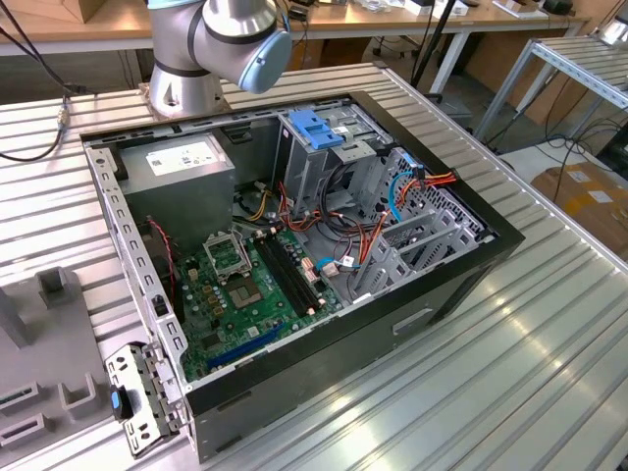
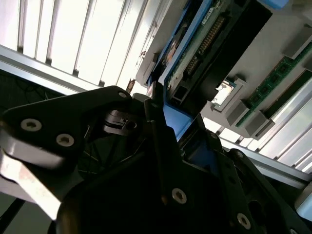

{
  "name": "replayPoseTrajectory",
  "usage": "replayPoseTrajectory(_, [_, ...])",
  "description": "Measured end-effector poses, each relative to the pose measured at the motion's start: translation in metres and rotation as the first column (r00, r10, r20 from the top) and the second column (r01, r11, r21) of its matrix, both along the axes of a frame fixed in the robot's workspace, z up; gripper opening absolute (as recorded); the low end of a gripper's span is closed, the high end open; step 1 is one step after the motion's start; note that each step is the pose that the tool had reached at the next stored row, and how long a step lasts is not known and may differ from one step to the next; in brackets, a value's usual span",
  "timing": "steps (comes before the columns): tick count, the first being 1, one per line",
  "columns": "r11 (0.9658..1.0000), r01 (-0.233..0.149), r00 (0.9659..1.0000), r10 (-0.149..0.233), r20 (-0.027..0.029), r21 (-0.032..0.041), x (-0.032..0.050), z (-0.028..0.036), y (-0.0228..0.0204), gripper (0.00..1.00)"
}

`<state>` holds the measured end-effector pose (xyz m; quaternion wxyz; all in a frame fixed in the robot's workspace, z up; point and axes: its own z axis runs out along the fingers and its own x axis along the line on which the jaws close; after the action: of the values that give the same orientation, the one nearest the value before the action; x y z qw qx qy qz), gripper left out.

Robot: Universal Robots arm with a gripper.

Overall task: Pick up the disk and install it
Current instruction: 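Pick up the disk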

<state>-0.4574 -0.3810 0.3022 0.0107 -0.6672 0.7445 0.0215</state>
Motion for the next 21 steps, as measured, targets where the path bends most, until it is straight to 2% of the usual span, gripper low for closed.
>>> replayPoseTrajectory(7, [1.0, 0.001, 1.0, -0.001, 0.0, 0.0, 0.0, 0.0, 0.0, 0.37])
replayPoseTrajectory(10, [0.9994, -0.035, 0.9994, 0.035, 0.0, 0.0, -0.0001, 0.0, -0.0001, 0.37])
replayPoseTrajectory(14, [0.9962, -0.087, 0.9962, 0.087, 0.0001, 0.0, -0.0002, 0.0, -0.0002, 0.37])
replayPoseTrajectory(16, [0.9962, -0.087, 0.9962, 0.087, 0.0, 0.0, -0.0002, 0.0, -0.0003, 0.37])
replayPoseTrajectory(18, [0.9946, -0.104, 0.9946, 0.104, 0.0001, 0.0, -0.0004, 0.0, -0.0003, 0.37])
replayPoseTrajectory(21, [0.9946, -0.104, 0.9946, 0.104, 0.0, 0.0, -0.0004, 0.0, -0.0003, 0.37])
